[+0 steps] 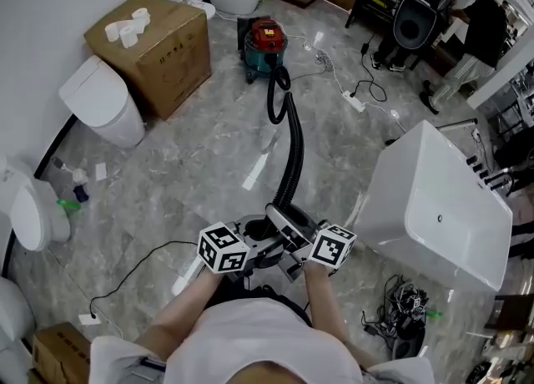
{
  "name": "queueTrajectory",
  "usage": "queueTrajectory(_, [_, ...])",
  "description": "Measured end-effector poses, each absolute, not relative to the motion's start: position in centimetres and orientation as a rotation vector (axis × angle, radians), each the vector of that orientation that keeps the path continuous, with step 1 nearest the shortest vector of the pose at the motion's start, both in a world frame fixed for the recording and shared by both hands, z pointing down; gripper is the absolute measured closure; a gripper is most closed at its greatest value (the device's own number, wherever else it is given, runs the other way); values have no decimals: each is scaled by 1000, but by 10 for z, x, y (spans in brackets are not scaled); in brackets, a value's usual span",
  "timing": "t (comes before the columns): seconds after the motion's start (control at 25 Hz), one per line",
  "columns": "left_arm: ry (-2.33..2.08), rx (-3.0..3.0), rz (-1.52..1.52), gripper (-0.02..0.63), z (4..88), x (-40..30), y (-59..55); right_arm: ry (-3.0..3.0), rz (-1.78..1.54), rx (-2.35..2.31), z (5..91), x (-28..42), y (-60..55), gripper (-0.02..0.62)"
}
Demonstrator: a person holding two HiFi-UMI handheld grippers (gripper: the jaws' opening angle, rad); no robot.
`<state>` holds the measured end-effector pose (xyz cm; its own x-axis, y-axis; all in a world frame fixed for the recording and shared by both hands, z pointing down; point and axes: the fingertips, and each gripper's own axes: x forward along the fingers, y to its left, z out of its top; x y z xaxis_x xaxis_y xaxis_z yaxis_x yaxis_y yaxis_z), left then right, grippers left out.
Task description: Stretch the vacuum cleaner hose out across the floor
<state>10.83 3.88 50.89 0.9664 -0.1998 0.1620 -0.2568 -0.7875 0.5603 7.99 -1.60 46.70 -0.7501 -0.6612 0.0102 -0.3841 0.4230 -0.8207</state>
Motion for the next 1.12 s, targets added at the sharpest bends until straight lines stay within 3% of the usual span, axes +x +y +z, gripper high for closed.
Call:
queueTrajectory(0.68, [-391,2484,75,445,530,121,210,2420,-1235,-852,489,89,157,388])
queueTrajectory(1.12, [-404,2438,88,445,533,127,251,2403,-1296,-851,493,94,197,388])
